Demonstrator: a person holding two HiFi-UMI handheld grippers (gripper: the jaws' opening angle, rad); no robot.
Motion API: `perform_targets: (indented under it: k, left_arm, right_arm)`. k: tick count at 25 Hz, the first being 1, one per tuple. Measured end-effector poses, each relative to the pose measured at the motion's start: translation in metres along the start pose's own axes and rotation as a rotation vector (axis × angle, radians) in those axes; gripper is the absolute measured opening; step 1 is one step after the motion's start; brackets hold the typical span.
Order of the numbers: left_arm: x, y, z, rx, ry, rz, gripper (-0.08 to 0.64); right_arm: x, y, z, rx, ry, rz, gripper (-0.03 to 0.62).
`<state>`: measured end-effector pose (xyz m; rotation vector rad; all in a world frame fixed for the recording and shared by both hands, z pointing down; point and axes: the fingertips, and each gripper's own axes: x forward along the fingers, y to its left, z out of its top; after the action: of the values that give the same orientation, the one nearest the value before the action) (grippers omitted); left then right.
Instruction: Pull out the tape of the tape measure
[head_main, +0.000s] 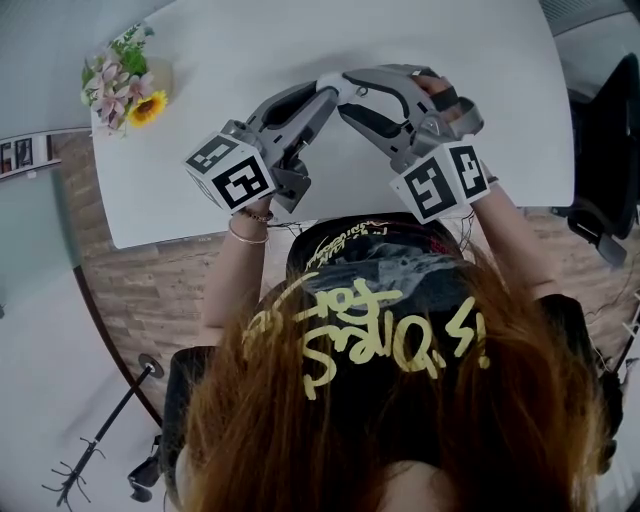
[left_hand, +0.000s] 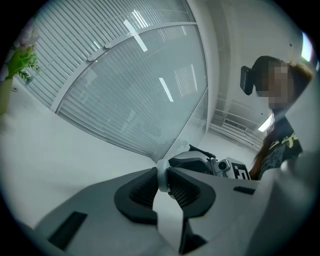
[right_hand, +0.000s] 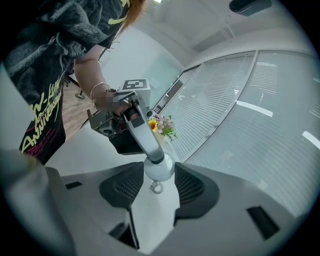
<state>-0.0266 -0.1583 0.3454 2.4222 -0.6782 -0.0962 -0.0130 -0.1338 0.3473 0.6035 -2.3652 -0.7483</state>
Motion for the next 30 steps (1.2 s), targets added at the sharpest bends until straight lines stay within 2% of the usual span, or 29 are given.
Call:
perform_targets:
  k: [10,17,23,26,28,30]
  left_arm:
    - [-0.005,-0.008,0.012,0.015,-0.016,-0.001,0.058]
    - [-0.005,-0.018,0.022,0.031,-0.048,-0.031,0.057]
    - [-0.006,-0.022,0.024,0.038,-0.040,-0.045,0.057]
    - [-0.005,-0.025,0.025,0.036,-0.044,-0.077,0.058]
    - [-0.006,-0.028,0.028,0.057,-0.051,-0.104,0.070]
    - [-0.006,-0.031,0.031,0.108,-0.062,-0.113,0.078]
  right_arm:
    - [-0.005,-0.008,0.010,-0.013,-0.036,-0.022,0.199]
    - [-0.007,-0.017,0.015,0.037,-0.089,-0.027,0.199]
    - [-0.009,-0.018,0.014,-0.002,-0.089,-0.021,0.199]
    - [-0.012,-0.020,0.016,-0.001,-0.096,-0.020,0.204]
    - [-0.014,-0.022,0.019,0.014,-0.105,-0.012,0.204]
    - [-0.014,-0.024,0.021,0.013,-0.109,-0.013,0.203]
